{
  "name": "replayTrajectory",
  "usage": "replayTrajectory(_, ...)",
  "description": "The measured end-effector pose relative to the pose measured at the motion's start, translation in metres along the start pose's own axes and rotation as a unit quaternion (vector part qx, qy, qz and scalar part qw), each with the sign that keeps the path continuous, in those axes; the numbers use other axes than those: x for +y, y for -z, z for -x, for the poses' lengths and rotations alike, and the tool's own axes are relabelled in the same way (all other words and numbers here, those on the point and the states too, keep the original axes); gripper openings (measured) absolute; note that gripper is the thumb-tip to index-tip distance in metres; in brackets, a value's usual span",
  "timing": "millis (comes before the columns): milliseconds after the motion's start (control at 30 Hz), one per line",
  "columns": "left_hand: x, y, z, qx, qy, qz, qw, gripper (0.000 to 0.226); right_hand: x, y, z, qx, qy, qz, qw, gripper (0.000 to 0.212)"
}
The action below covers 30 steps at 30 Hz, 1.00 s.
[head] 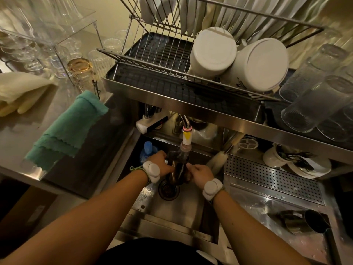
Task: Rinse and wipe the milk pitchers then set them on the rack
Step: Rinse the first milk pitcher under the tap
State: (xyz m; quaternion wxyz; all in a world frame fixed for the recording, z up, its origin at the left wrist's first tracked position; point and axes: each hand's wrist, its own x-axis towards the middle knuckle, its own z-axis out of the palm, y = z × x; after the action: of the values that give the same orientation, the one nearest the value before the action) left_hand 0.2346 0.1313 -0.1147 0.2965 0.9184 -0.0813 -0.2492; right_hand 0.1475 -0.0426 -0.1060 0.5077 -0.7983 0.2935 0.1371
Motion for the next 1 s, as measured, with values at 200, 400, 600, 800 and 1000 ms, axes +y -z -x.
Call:
replayTrajectory(200,0.002,0.001,0.002,-0.003,-0.007,-0.004,1.000,0.054,0.004,0.001,0.002,0.001,-0.006,-0.014,1.000,0.047)
replayTrajectory(400,0.005,0.004,0.005,-0.006,-0.022,-0.006,1.000,0.048,0.005,-0.001,0.002,0.025,-0.033,-0.018,0.999,0.050)
replayTrajectory(600,0.006,0.001,0.001,0.014,-0.005,0.004,1.000,0.039,0.016,-0.002,0.006,0.023,-0.116,-0.088,0.989,0.042)
replayTrajectory(800,0.006,0.007,0.000,-0.026,-0.036,-0.092,0.995,0.033,0.037,-0.013,0.022,0.014,-0.256,-0.345,0.903,0.029)
replayTrajectory(1000,0.004,0.005,0.000,-0.055,-0.066,-0.223,0.971,0.032,0.049,-0.009,0.022,-0.032,-0.265,-0.451,0.852,0.031)
